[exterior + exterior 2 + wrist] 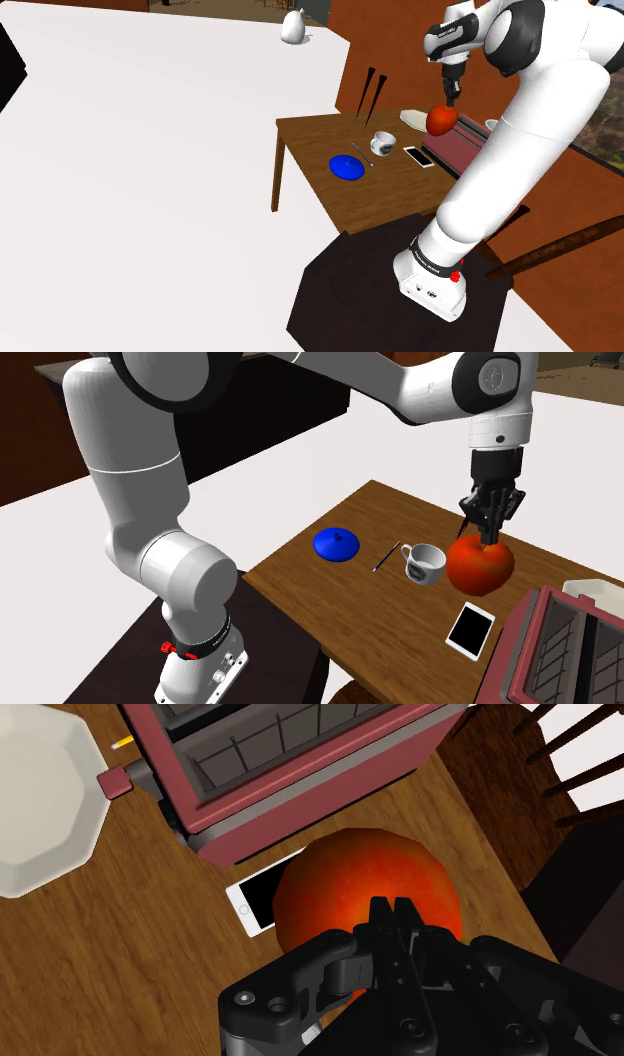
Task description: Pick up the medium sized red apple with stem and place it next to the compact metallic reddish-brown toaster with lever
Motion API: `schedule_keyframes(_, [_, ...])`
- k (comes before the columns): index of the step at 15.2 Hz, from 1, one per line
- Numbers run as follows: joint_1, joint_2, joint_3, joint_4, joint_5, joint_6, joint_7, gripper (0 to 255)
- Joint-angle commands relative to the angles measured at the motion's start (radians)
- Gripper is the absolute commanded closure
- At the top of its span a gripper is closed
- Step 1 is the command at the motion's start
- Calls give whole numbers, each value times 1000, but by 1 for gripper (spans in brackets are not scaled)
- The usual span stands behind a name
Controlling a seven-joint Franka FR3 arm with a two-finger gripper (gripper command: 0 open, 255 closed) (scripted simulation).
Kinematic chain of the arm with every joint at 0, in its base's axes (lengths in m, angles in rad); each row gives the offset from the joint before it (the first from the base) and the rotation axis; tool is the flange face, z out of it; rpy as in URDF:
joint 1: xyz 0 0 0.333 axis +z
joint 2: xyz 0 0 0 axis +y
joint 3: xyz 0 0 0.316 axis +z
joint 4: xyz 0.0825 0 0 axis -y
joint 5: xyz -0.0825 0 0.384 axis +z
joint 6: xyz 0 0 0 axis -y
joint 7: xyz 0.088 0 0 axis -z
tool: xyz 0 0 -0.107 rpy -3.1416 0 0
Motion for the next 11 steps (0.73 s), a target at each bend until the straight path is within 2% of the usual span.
schedule_keyframes(1, [-3,10,0,-19,4,27,5,255])
schedule_keyframes(11, [-19,66,3,-104,27,153,27,255])
